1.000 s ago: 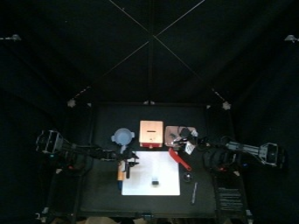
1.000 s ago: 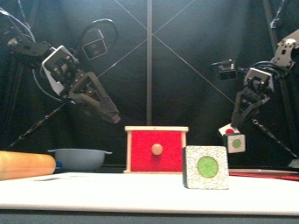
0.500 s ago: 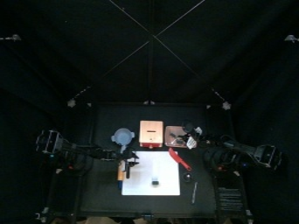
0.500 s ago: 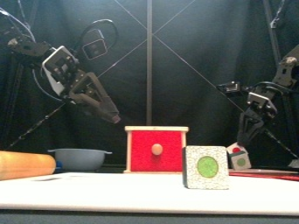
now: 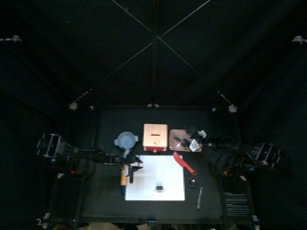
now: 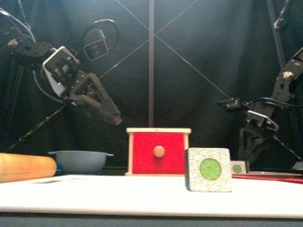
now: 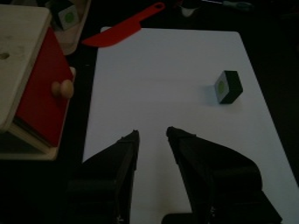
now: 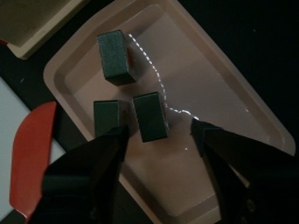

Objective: Place sushi on board then cut the sushi with the knife then place the pieces on the plate
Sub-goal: Place the 4 sushi pieces on the plate

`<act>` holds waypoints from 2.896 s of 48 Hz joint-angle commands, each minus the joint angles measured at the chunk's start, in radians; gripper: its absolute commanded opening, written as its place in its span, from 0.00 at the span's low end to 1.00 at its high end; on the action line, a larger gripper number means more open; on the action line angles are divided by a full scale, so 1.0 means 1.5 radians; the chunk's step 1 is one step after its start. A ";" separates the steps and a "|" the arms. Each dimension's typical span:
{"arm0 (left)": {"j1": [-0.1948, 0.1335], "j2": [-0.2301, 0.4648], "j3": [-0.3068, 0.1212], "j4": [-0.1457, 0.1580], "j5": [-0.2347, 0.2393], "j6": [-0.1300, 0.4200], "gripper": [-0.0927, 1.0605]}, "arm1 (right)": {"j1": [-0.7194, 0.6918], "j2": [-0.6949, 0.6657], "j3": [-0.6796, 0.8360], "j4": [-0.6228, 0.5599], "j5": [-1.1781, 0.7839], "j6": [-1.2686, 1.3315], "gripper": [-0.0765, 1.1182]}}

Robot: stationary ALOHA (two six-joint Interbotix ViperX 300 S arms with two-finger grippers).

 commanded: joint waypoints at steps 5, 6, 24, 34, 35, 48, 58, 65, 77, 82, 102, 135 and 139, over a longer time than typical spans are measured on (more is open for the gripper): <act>-0.001 -0.011 -0.005 -0.001 -0.003 0.000 0.72 | -0.016 -0.031 -0.007 -0.004 0.009 0.001 0.92; -0.001 -0.010 -0.005 -0.001 -0.002 0.000 0.72 | -0.018 -0.038 -0.007 -0.004 0.009 0.001 0.92; 0.000 -0.011 -0.004 -0.009 -0.002 0.000 0.72 | 0.089 -0.210 -0.008 0.048 -0.024 0.001 0.92; 0.003 -0.011 -0.006 -0.009 -0.003 0.001 0.72 | 0.297 -0.207 -0.018 0.106 0.008 0.003 0.92; 0.003 -0.011 -0.006 -0.009 -0.002 0.000 0.72 | 0.314 -0.201 -0.019 0.114 0.017 0.002 0.92; 0.004 -0.010 -0.011 -0.014 -0.002 0.000 0.72 | 0.468 -0.043 -0.076 0.162 0.114 0.001 0.92; 0.001 -0.009 -0.010 -0.032 -0.003 0.000 0.72 | 0.535 0.119 -0.181 0.159 0.111 -0.001 0.92; 0.000 -0.009 -0.007 -0.036 -0.002 0.001 0.72 | 0.565 0.175 -0.225 0.163 0.104 0.001 0.92; 0.003 -0.007 -0.007 -0.035 -0.002 0.004 0.72 | 0.597 0.211 -0.268 0.185 0.102 0.001 0.92; 0.003 -0.006 -0.006 -0.035 -0.002 0.004 0.72 | 0.605 0.232 -0.283 0.186 0.099 0.001 0.92; 0.004 -0.004 -0.003 -0.034 -0.002 0.005 0.72 | 0.608 0.297 -0.311 0.197 0.079 0.000 0.91; 0.004 -0.004 0.000 -0.034 -0.002 0.005 0.72 | 0.572 0.233 -0.270 0.209 0.037 0.001 0.60; 0.003 -0.004 0.000 -0.034 -0.002 0.005 0.72 | 0.553 0.195 -0.242 0.211 0.028 0.001 0.60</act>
